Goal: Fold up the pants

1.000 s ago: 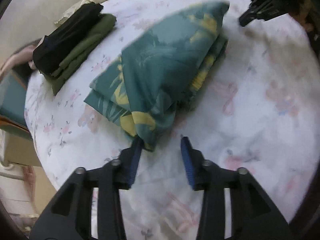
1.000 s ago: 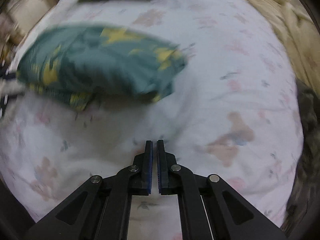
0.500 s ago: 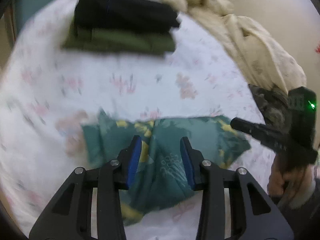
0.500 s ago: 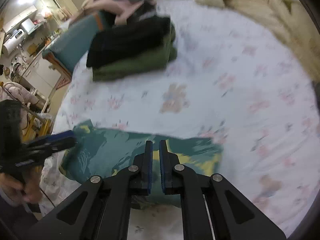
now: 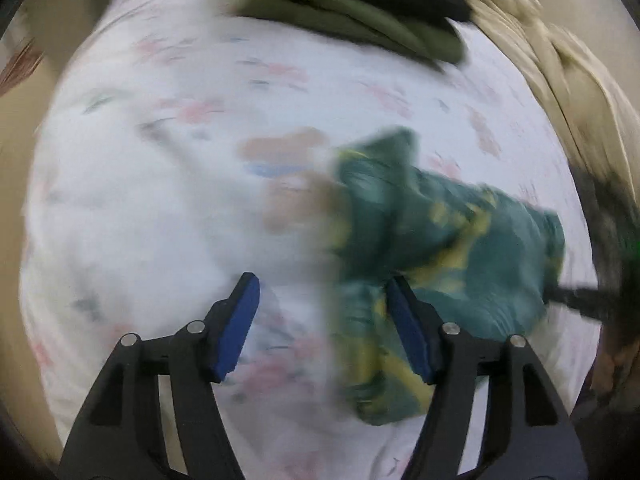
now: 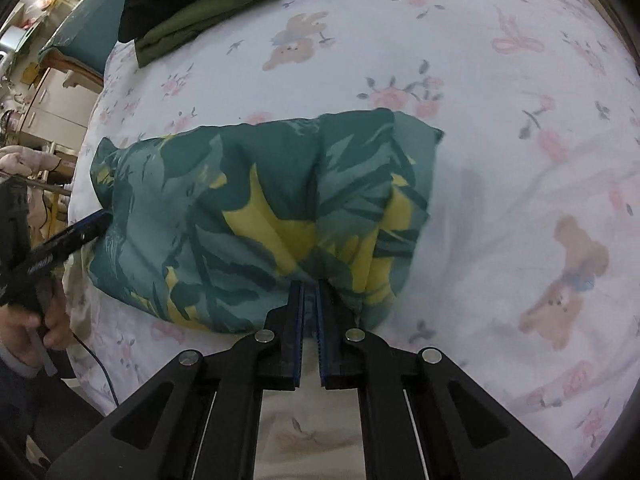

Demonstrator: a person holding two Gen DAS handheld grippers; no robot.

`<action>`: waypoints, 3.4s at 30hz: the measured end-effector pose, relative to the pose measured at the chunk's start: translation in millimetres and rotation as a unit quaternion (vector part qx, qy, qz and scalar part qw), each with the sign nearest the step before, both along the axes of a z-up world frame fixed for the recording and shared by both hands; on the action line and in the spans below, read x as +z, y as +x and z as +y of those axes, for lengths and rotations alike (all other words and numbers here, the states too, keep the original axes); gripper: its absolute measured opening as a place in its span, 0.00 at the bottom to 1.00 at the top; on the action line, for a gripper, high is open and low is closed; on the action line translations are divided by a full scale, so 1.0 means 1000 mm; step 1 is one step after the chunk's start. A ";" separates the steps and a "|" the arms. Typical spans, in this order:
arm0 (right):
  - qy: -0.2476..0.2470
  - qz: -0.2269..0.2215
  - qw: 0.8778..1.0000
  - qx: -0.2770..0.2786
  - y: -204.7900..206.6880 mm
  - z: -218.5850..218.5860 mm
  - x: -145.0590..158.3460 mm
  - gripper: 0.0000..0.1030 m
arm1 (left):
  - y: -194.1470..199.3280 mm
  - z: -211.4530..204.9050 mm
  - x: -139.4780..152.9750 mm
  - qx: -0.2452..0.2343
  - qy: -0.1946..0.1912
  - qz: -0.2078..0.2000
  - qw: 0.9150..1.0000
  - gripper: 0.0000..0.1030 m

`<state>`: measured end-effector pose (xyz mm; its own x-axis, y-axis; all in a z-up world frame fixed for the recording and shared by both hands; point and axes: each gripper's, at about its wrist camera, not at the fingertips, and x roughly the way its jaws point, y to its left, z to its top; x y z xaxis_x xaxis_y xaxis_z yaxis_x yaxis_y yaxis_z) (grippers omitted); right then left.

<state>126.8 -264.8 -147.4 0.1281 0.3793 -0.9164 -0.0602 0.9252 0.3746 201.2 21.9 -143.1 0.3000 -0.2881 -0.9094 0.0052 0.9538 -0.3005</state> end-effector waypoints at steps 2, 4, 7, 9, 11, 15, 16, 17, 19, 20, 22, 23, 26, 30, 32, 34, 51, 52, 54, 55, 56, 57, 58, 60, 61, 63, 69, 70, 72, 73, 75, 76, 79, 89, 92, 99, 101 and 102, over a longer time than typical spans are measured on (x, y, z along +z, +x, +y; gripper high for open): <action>0.002 -0.040 0.999 -0.016 0.003 -0.007 0.025 0.09 | 0.002 0.006 0.014 0.023 -0.020 -0.021 0.999 0.58; 0.019 -0.084 0.995 -0.040 0.006 -0.013 0.048 0.10 | 0.003 0.007 0.034 0.032 -0.035 -0.059 0.997 0.58; 0.044 -0.126 0.986 -0.098 0.015 -0.030 0.065 0.38 | 0.012 0.003 0.054 0.043 -0.063 -0.092 0.993 0.60; 0.047 -0.121 0.984 -0.122 0.026 -0.036 0.059 0.64 | 0.026 -0.002 0.050 0.041 -0.068 -0.080 0.994 0.58; 0.027 -0.120 0.984 -0.128 0.035 -0.037 0.052 0.62 | 0.035 -0.006 0.044 0.040 -0.070 -0.074 0.994 0.52; 0.039 -0.075 0.986 -0.144 0.052 -0.048 0.021 0.47 | 0.057 -0.029 0.022 -0.002 -0.100 -0.031 0.994 0.27; 0.046 -0.067 0.986 -0.148 0.054 -0.051 0.016 0.44 | 0.058 -0.032 0.019 -0.008 -0.099 -0.027 0.995 0.27; 0.049 -0.062 0.986 -0.144 0.059 -0.048 0.011 0.41 | 0.060 -0.036 0.018 -0.011 -0.089 -0.031 0.995 0.27; 0.046 -0.055 0.990 -0.118 0.061 -0.040 0.006 0.18 | 0.063 -0.042 0.011 -0.025 -0.058 -0.020 0.998 0.08; 0.040 -0.052 0.992 -0.110 0.058 -0.037 0.005 0.11 | 0.061 -0.043 0.010 -0.030 -0.046 -0.018 0.998 0.01; 0.033 -0.049 0.992 -0.109 0.055 -0.036 0.004 0.02 | 0.061 -0.036 0.010 -0.018 -0.056 -0.021 0.998 0.00; 0.035 -0.048 0.992 -0.114 0.055 -0.037 0.004 0.02 | 0.061 -0.027 0.010 0.003 -0.068 -0.022 0.997 0.00; 0.031 -0.047 0.990 -0.128 0.052 -0.045 0.005 0.01 | 0.066 0.005 0.003 0.071 -0.097 -0.002 0.993 0.00; 0.019 -0.039 0.991 -0.123 0.052 -0.043 -0.001 0.01 | 0.070 0.014 -0.005 0.085 -0.078 0.006 0.993 0.00; 0.020 -0.038 0.991 -0.123 0.052 -0.043 -0.002 0.01 | 0.067 0.013 -0.001 0.086 -0.081 0.000 0.993 0.00; 0.025 -0.044 0.990 -0.130 0.052 -0.045 0.002 0.02 | 0.064 0.014 0.005 0.094 -0.086 -0.002 0.992 0.00; 0.171 -0.002 0.978 -0.115 0.042 -0.041 -0.011 0.71 | 0.017 -0.046 0.001 -0.016 -0.094 0.048 0.994 0.93; 0.164 0.003 0.982 -0.091 0.041 -0.030 -0.014 0.71 | 0.015 -0.056 -0.005 -0.038 -0.086 0.055 0.994 0.91; 0.145 -0.009 0.987 -0.061 0.040 -0.014 -0.014 0.71 | 0.009 -0.068 -0.010 -0.054 -0.085 0.043 0.994 0.73; 0.134 -0.016 0.990 -0.047 0.040 -0.007 -0.014 0.69 | 0.009 -0.070 -0.010 -0.057 -0.086 0.038 0.994 0.68; 0.130 -0.022 0.990 -0.040 0.040 -0.003 -0.013 0.66 | 0.010 -0.073 -0.010 -0.064 -0.103 0.035 0.992 0.47; 0.131 -0.024 0.991 -0.032 0.040 0.001 -0.013 0.59 | 0.011 -0.075 -0.010 -0.075 -0.113 0.038 0.990 0.33; 0.132 -0.025 0.991 -0.029 0.040 0.005 -0.013 0.48 | 0.012 -0.075 -0.009 -0.080 -0.112 0.036 0.990 0.28; 0.136 -0.026 0.990 -0.019 0.040 0.009 -0.013 0.30 | 0.014 -0.071 -0.005 -0.081 -0.127 0.025 0.988 0.16; 0.135 -0.031 0.990 -0.015 0.039 0.010 -0.011 0.24 | 0.015 -0.066 -0.004 -0.071 -0.142 0.028 0.987 0.15; 0.130 -0.054 0.990 -0.004 0.038 0.013 0.000 0.20 | 0.012 -0.060 -0.004 -0.064 -0.153 0.026 0.986 0.13; 0.149 -0.143 0.979 -0.007 0.041 0.019 0.056 0.18 | 0.011 -0.051 0.056 -0.066 -0.161 -0.069 0.982 0.12; 0.153 -0.154 0.976 -0.005 0.047 0.022 0.067 0.17 | 0.015 -0.048 0.069 -0.066 -0.159 -0.083 0.981 0.12; 0.156 -0.176 0.972 -0.001 0.060 0.026 0.084 0.17 | 0.029 -0.042 0.096 -0.068 -0.156 -0.109 0.979 0.12; 0.159 -0.191 0.969 -0.002 0.072 0.030 0.096 0.17 | 0.039 -0.040 0.108 -0.072 -0.148 -0.123 0.979 0.12; 0.159 -0.210 0.965 0.001 0.093 0.034 0.111 0.18 | 0.058 -0.035 0.126 -0.073 -0.132 -0.140 0.979 0.12; 0.154 -0.219 0.963 0.003 0.110 0.040 0.120 0.18 | 0.078 -0.031 0.137 -0.071 -0.126 -0.145 0.979 0.12; 0.147 -0.234 0.961 0.008 0.166 0.055 0.137 0.18 | 0.127 -0.020 0.159 -0.065 -0.118 -0.162 0.978 0.12; 0.093 -0.213 0.973 0.009 0.332 0.090 0.121 0.19 | 0.299 -0.006 0.126 -0.082 -0.049 -0.152 0.984 0.15; 0.081 -0.192 0.978 0.018 0.356 0.087 0.097 0.25 | 0.314 0.001 0.106 -0.110 -0.034 -0.142 0.983 0.23; 0.085 -0.192 0.977 -0.041 0.353 0.019 0.090 0.47 | 0.310 0.061 0.106 -0.048 0.035 -0.170 0.984 0.47; 0.068 -0.220 0.972 -0.041 0.342 0.013 0.102 0.46 | 0.300 0.080 0.118 0.002 0.059 -0.206 0.977 0.46; 0.051 -0.246 0.967 -0.042 0.337 0.014 0.112 0.46 | 0.292 0.087 0.125 0.027 0.061 -0.227 0.971 0.46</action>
<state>463.4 -251.0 -35.7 0.5734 0.4340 -0.6949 -0.1798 0.8941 0.4101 493.3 108.5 -18.0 0.6904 -0.1590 -0.7058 0.0604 0.9848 -0.1628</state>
